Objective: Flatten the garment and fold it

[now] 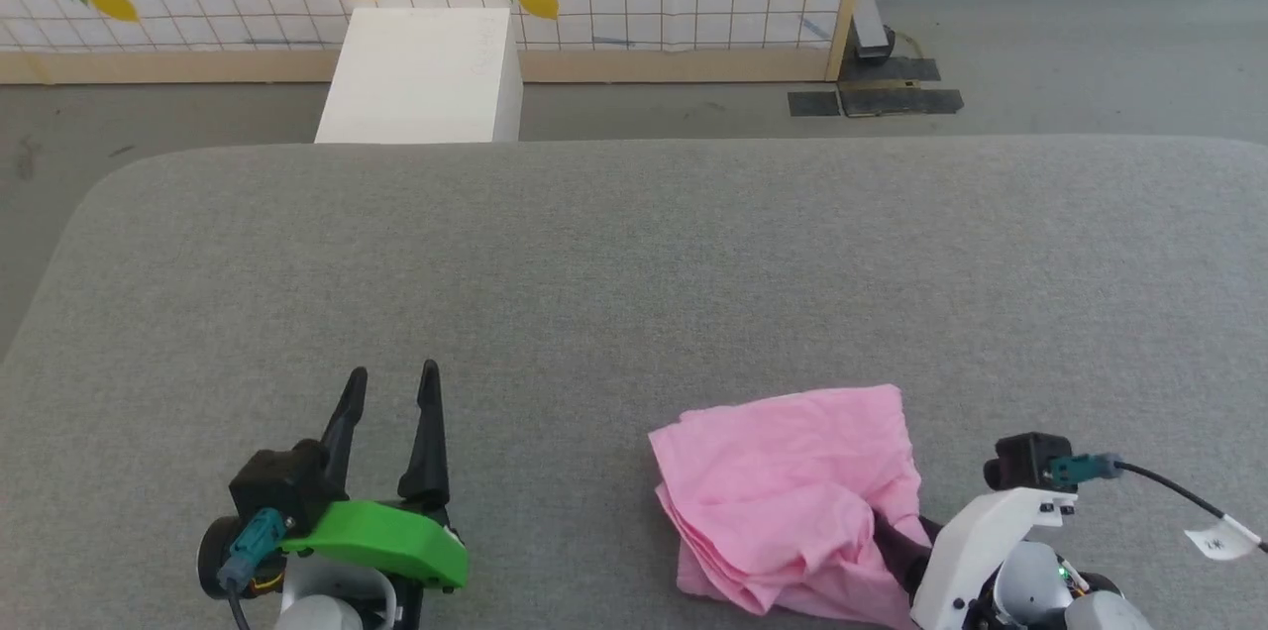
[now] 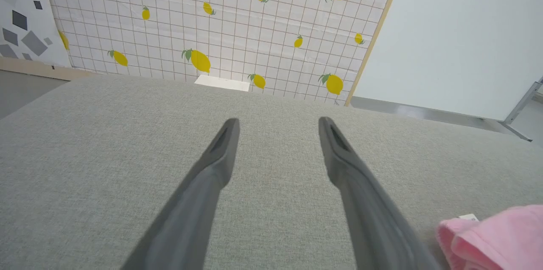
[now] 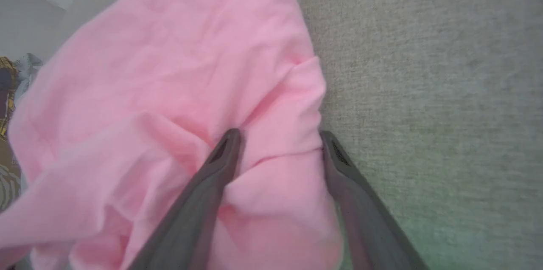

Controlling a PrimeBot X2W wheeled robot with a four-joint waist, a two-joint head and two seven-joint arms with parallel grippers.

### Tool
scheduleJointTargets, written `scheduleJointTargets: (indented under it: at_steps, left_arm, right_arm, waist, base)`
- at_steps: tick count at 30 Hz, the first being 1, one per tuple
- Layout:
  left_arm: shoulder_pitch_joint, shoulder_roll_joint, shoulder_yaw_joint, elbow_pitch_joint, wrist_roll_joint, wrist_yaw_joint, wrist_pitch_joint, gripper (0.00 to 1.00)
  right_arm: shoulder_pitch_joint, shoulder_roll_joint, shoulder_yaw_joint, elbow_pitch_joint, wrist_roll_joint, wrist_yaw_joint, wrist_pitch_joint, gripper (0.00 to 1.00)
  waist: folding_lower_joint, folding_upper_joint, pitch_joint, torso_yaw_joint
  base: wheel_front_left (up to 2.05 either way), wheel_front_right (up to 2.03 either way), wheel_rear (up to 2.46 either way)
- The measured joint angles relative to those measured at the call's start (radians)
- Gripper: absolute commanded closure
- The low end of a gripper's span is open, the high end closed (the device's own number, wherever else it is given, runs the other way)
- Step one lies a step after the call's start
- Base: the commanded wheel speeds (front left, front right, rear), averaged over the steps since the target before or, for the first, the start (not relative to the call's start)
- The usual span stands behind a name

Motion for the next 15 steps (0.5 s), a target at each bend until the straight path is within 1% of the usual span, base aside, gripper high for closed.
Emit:
scheduleJointTargets:
  at_steps: [2, 3, 5, 6, 11, 13, 15]
  left_arm:
    - [0.0, -0.001, -0.001, 0.005, 0.0, -0.002, 0.0, 0.0]
    - [0.0, -0.001, -0.002, 0.006, 0.0, -0.002, 0.0, 0.0]
    - [0.001, -0.001, -0.002, 0.008, 0.0, -0.002, 0.0, 0.0]
    - [0.001, -0.001, -0.001, 0.008, 0.0, -0.002, 0.0, 0.0]
    - [0.005, -0.002, 0.008, 0.002, 0.0, -0.002, 0.0, 0.0]
    - [0.01, -0.003, 0.013, -0.006, 0.0, -0.002, 0.0, 0.0]
    - [0.014, -0.003, 0.02, -0.016, 0.001, -0.001, 0.0, 0.0]
  right_arm:
    - [-0.007, -0.003, 0.008, -0.001, -0.011, 0.0, 0.033, 0.84]
    - [-0.008, -0.003, 0.011, -0.006, -0.02, 0.0, 0.045, 1.0]
    - [-0.008, -0.003, 0.025, -0.029, -0.058, 0.0, 0.057, 1.0]
    - [-0.009, -0.002, 0.031, -0.055, -0.098, 0.0, 0.055, 1.0]
    - [-0.048, -0.005, 0.078, -0.201, -0.374, 0.0, 0.051, 1.0]
    - [-0.07, -0.017, 0.105, -0.241, -0.433, 0.0, 0.058, 1.0]
    - [-0.092, -0.045, 0.135, -0.262, -0.467, 0.0, 0.07, 1.0]
  waist:
    - [0.0, 0.0, -0.004, 0.005]
    - [0.0, 0.0, -0.006, 0.007]
    - [0.0, 0.0, -0.011, 0.009]
    - [0.0, 0.0, -0.013, 0.01]
    - [0.0, 0.0001, -0.016, -0.01]
    - [0.0, 0.0, -0.015, -0.025]
    - [0.0, 0.0, -0.012, -0.046]
  base:
    - [0.0, 0.0, 0.0]
    - [0.0, 0.0, 0.0]
    - [0.0, 0.0, 0.0]
    - [0.0, 0.0, 0.0]
    - [0.0, 0.0, 0.0]
    - [0.0, 0.0, 0.0]
    - [0.0, 0.0, 0.0]
